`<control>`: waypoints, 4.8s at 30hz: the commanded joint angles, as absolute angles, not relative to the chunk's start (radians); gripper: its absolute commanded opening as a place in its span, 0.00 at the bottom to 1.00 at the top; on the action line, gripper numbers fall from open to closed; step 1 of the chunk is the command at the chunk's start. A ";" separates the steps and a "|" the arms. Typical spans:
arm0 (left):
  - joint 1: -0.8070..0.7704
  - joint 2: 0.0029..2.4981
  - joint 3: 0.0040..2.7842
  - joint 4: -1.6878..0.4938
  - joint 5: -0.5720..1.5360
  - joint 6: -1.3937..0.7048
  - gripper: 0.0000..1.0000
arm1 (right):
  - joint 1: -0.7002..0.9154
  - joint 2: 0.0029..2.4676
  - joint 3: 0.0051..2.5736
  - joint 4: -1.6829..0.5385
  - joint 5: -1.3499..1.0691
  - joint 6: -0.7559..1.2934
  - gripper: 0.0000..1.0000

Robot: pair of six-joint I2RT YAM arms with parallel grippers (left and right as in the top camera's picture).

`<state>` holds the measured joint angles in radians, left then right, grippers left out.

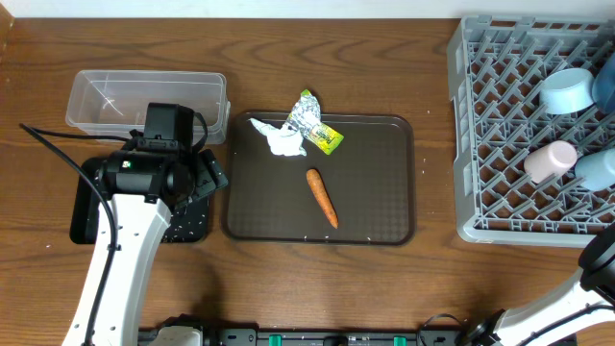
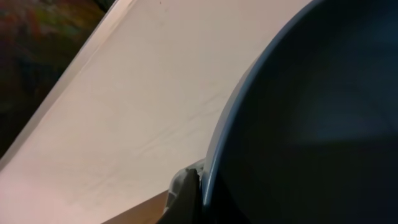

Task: Sort waste into correct bins and load items into the dishwasher rack

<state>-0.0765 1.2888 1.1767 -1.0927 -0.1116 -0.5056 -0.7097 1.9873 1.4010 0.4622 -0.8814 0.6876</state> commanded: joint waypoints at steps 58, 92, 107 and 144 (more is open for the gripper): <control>-0.072 1.291 1.176 -1.095 -0.120 -0.522 0.98 | -0.686 1.528 1.433 -0.415 -0.020 0.251 0.67; -0.072 1.292 1.176 -1.095 -0.120 -0.522 0.98 | -0.665 1.987 1.848 -0.570 0.176 0.009 0.01; -0.072 1.292 1.176 -1.095 -0.120 -0.522 0.98 | -0.723 1.988 1.848 -0.772 0.154 0.089 0.01; -0.072 1.291 1.176 -1.095 -0.120 -0.522 0.98 | -0.399 1.553 1.848 -1.040 -0.276 0.353 0.99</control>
<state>-0.0765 1.2888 1.1767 -1.0931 -0.1116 -0.5056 -0.4023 1.5555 1.8500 -1.0264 -0.4374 0.3695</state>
